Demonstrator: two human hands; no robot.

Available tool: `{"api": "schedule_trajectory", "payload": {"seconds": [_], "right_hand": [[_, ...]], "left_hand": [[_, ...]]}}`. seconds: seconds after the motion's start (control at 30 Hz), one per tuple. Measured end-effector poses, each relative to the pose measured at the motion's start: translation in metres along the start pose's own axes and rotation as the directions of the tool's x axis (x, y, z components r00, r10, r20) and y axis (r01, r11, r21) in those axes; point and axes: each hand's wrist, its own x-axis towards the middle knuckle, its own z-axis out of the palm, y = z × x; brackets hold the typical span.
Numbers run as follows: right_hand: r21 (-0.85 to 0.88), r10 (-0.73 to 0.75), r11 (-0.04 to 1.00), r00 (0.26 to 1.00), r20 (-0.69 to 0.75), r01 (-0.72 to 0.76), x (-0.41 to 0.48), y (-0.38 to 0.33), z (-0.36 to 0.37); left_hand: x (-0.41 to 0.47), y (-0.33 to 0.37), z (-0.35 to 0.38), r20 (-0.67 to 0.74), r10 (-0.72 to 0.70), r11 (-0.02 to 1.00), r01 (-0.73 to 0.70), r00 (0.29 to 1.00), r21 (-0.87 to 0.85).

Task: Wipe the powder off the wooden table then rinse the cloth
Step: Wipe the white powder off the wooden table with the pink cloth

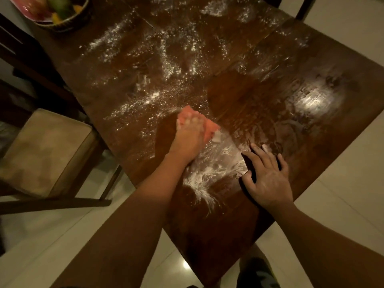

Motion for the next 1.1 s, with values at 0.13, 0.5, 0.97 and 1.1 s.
{"api": "schedule_trajectory", "payload": {"seconds": [0.13, 0.5, 0.97, 1.1], "right_hand": [[0.024, 0.01, 1.0, 1.0, 0.0, -0.01, 0.0, 0.0, 0.0], [-0.008, 0.013, 1.0, 1.0, 0.015, -0.012, 0.001, 0.001, 0.001], [0.034, 0.033, 0.999, 0.999, 0.002, -0.033, 0.001, 0.002, 0.0], [0.03, 0.034, 0.999, 0.999, -0.005, -0.034, 0.003, 0.001, 0.001]], "left_hand": [[-0.058, -0.022, 0.014, 0.052, 0.345, 0.935, -0.339, 0.937, -0.107], [-0.005, -0.033, 0.003, -0.173, -0.228, 0.968, 0.204, 0.958, -0.145], [0.014, 0.017, 0.012, -0.2, -0.155, 0.982, 0.127, 0.968, -0.143], [0.046, 0.053, 0.016, -0.172, -0.037, 0.996, 0.023, 0.984, -0.084]]}}
